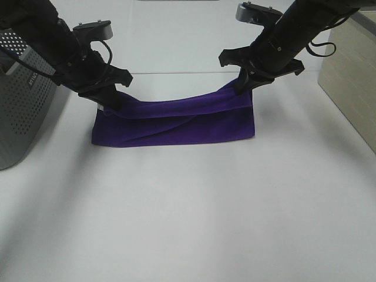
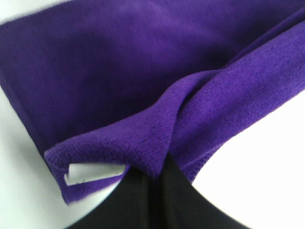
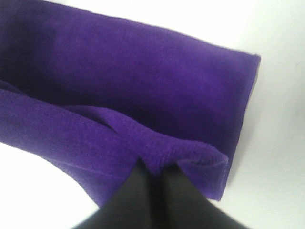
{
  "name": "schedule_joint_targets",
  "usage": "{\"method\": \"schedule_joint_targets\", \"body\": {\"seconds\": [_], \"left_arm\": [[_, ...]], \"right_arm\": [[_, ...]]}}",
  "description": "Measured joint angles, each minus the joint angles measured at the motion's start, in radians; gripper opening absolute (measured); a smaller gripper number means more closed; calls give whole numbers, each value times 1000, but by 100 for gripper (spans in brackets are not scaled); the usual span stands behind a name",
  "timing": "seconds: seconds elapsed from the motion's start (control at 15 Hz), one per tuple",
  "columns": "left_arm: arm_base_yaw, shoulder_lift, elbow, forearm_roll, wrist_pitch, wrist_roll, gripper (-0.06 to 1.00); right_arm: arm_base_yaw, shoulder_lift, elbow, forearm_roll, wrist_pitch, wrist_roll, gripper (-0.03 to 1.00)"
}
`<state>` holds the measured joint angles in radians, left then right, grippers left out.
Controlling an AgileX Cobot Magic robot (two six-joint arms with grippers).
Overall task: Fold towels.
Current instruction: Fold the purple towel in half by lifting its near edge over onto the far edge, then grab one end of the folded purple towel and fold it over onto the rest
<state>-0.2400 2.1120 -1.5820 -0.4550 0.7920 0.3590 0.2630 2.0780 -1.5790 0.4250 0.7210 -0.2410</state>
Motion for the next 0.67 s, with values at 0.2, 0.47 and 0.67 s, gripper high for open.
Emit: {"method": "schedule_joint_targets", "body": {"seconds": [0.2, 0.47, 0.67], "left_arm": [[2, 105, -132, 6, -34, 0, 0], [2, 205, -229, 15, -51, 0, 0], [2, 236, -232, 26, -112, 0, 5]], "right_arm": [[0, 113, -105, -13, -18, 1, 2], [0, 201, -194, -55, -34, 18, 2], [0, 239, -208, -77, -48, 46, 10]]}}
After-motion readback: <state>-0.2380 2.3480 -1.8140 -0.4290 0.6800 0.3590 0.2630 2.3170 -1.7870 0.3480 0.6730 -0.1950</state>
